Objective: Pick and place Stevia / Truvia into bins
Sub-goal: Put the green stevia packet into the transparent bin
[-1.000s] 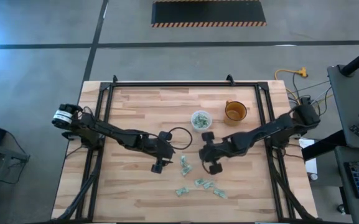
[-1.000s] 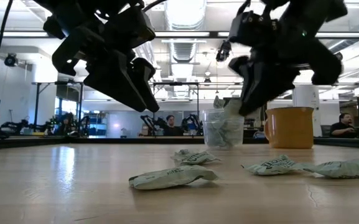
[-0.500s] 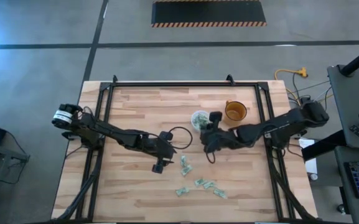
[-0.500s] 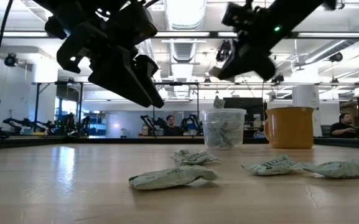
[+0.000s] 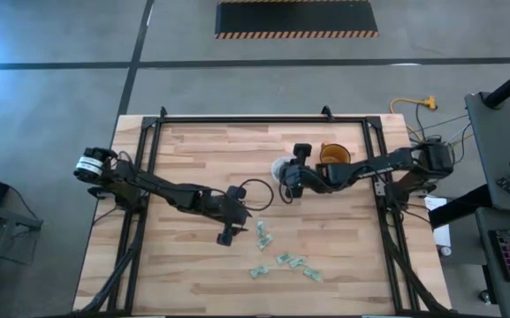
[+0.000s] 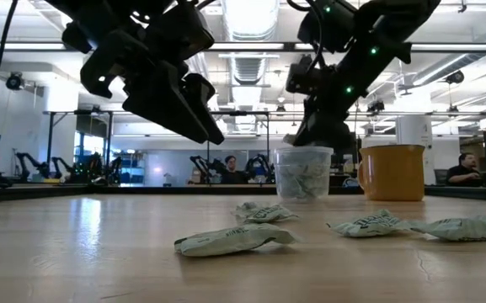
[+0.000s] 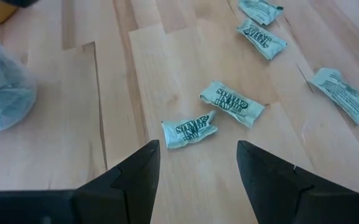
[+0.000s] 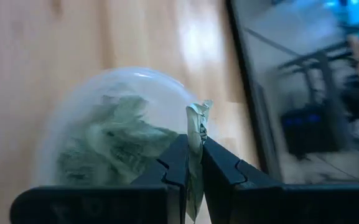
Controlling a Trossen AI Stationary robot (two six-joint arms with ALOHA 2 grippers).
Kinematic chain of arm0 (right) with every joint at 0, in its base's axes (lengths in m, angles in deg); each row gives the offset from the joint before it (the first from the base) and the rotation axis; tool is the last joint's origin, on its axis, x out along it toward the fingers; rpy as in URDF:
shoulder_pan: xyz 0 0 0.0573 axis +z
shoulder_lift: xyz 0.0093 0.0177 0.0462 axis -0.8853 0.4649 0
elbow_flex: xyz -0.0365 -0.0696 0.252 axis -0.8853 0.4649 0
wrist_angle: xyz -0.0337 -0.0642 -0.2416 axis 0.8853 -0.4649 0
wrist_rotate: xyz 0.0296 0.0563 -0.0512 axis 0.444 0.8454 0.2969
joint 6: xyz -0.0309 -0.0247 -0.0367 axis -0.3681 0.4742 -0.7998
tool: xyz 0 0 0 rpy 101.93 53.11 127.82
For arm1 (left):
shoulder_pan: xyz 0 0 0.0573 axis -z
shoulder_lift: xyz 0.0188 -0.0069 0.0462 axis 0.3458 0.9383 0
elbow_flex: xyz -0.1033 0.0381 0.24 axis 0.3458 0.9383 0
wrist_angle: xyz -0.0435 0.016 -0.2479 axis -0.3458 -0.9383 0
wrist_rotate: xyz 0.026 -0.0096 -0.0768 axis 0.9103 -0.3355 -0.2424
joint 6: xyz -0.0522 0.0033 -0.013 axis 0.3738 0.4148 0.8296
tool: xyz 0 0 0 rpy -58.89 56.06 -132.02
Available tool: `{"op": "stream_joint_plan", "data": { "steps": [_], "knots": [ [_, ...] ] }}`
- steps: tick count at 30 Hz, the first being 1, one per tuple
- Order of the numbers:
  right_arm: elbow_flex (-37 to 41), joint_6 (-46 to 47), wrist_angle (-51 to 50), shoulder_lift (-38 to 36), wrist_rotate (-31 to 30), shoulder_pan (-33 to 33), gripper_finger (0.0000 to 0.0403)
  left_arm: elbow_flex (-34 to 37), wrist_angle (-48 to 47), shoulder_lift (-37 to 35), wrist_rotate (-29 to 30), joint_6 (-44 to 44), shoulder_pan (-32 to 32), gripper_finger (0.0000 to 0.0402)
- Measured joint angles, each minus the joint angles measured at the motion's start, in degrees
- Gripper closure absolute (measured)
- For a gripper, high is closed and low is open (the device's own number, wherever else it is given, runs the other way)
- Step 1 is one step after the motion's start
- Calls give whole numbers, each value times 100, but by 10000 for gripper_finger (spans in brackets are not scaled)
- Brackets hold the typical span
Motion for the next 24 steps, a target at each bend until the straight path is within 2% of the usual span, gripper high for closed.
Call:
{"op": "stream_joint_plan", "data": {
  "steps": [2,11,19,24],
  "knots": [
    [0,9,5,21,162,-10,376,0,-2,0,0,0,-2,205],
    [0,234,-19,12,171,-8,364,0,0,0,2,2,-7,205],
    [0,497,-364,-99,350,3,304,0,0,0,2,2,-4,205],
    [0,819,-1043,-406,615,78,269,0,0,0,2,4,-4,205]
  ]
}}
